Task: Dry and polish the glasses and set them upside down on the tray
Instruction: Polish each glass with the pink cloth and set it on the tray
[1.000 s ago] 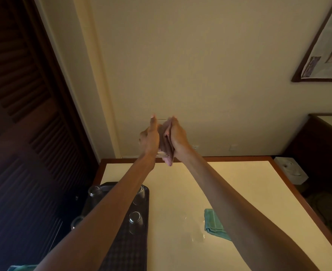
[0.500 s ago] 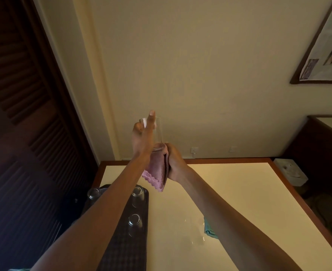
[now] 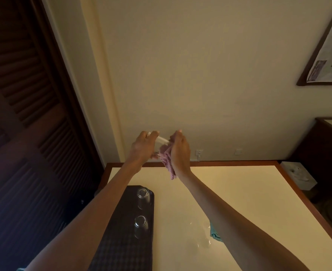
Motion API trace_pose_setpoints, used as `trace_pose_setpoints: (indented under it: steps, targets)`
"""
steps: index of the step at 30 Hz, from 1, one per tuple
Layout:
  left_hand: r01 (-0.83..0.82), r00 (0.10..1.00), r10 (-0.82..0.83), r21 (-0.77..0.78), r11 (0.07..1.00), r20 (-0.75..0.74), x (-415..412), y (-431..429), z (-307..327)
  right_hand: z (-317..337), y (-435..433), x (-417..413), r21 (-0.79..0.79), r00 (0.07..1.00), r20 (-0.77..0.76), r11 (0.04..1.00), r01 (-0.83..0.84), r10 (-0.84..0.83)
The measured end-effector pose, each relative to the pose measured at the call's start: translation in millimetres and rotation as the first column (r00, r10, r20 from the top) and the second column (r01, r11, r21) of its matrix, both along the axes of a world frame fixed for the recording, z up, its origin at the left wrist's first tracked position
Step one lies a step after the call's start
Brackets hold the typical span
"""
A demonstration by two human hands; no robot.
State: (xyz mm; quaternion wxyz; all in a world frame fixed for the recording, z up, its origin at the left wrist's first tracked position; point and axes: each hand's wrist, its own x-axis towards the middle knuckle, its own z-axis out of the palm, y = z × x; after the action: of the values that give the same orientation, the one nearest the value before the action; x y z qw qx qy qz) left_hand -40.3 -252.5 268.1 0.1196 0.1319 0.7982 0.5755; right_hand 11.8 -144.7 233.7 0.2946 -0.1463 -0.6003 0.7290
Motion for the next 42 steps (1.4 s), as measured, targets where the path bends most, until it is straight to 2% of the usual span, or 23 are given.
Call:
trace_pose_setpoints:
  steps: [3,6,8,10,12,15,16,18,19,21,23,25,26,27,28,30,33,35,36,37,39,41,42]
  targets:
    - [-0.032,0.991,0.036,-0.034,0.999,0.127,3.6,1.0,-3.3,3.7,-8.1,7.8,0.172,0.992,-0.122,0.983,0.058,-0.037]
    - [-0.135,0.96,0.099,0.125,0.983,0.26,9.5,4.4,-2.9,13.5,-10.2,9.7,0.305,0.984,-0.167,0.946,0.114,-0.065]
    - [-0.17,0.958,0.117,0.192,0.966,0.261,13.4,6.3,1.2,19.0,-7.2,6.4,0.347,0.985,-0.154,0.93,0.122,-0.072]
    - [-0.151,0.985,0.13,0.197,0.969,0.116,14.4,7.7,0.5,24.2,-0.7,3.9,0.326,0.991,-0.115,0.94,0.098,-0.063]
    - [-0.127,0.983,0.149,0.203,0.971,-0.102,14.3,8.5,-3.1,31.9,7.1,1.6,0.306,1.0,-0.009,0.952,0.02,-0.018]
    - [-0.048,0.874,0.181,0.29,0.956,-0.451,17.2,8.1,-11.6,47.5,21.4,-7.1,0.06,0.929,0.352,0.988,-0.145,0.115]
    - [-0.015,0.823,0.177,0.291,0.957,-0.54,17.5,8.1,-14.1,50.7,25.3,-7.7,-0.036,0.895,0.411,0.984,-0.174,0.173]
    - [0.014,0.779,0.174,0.294,0.956,-0.603,13.2,8.3,-19.0,49.2,27.7,-8.0,-0.134,0.877,0.424,0.974,-0.185,0.225]
    - [0.017,0.79,0.168,0.296,0.955,-0.589,11.4,9.2,-21.1,46.8,25.5,-5.0,-0.13,0.887,0.409,0.976,-0.175,0.213]
    - [-0.017,0.868,0.144,0.262,0.965,-0.475,12.4,13.1,-19.7,36.6,17.4,2.1,0.019,0.931,0.355,0.995,-0.097,0.084]
    - [-0.099,0.965,0.138,0.178,0.979,-0.225,13.0,17.3,-11.6,28.8,6.7,11.0,0.203,0.985,0.167,0.979,0.018,-0.053]
    - [-0.137,0.99,0.133,0.167,0.976,0.038,12.9,18.8,-1.1,26.5,0.1,14.5,0.31,0.992,0.016,0.944,0.111,-0.122]
    - [-0.141,0.988,0.127,0.162,0.977,0.091,12.6,19.1,2.0,26.4,-0.4,14.5,0.332,0.99,0.001,0.934,0.132,-0.141]
    - [-0.137,0.989,0.127,0.155,0.978,0.073,11.8,19.5,2.7,30.1,-0.6,15.4,0.336,0.989,-0.001,0.932,0.137,-0.145]
    - [-0.132,0.991,0.134,0.153,0.979,-0.005,11.0,20.1,1.1,31.2,2.4,13.9,0.334,0.989,0.014,0.933,0.136,-0.149]
    - [-0.133,0.946,0.186,0.206,0.97,-0.265,12.4,19.7,-5.7,39.9,9.2,12.0,0.294,0.987,0.116,0.953,0.07,-0.109]
    - [0.004,0.726,0.227,0.335,0.942,-0.649,15.4,16.7,-12.2,60.2,23.3,9.8,0.038,0.906,0.407,0.989,-0.141,0.113]
    - [0.068,0.62,0.219,0.33,0.942,-0.753,10.9,16.1,-11.4,70.3,28.3,11.0,-0.112,0.857,0.461,0.973,-0.202,0.231]
    - [0.075,0.616,0.222,0.336,0.939,-0.756,9.3,16.4,-10.1,72.4,28.9,11.0,-0.137,0.859,0.454,0.971,-0.195,0.236]
    - [0.066,0.649,0.225,0.349,0.935,-0.727,9.7,17.5,-8.5,73.2,27.6,11.3,-0.138,0.875,0.432,0.975,-0.176,0.219]
    - [-0.008,0.817,0.221,0.373,0.928,-0.532,15.4,22.7,-4.6,68.0,21.9,12.3,-0.027,0.929,0.35,0.993,-0.117,0.119]
    - [-0.136,0.97,0.2,0.367,0.92,-0.141,18.1,29.3,-0.1,61.2,14.8,14.5,0.232,0.971,0.235,0.973,-0.018,-0.038]
    - [-0.192,0.981,0.181,0.36,0.913,0.066,16.6,29.9,3.2,58.0,12.6,13.8,0.344,0.977,0.187,0.938,0.03,-0.1]
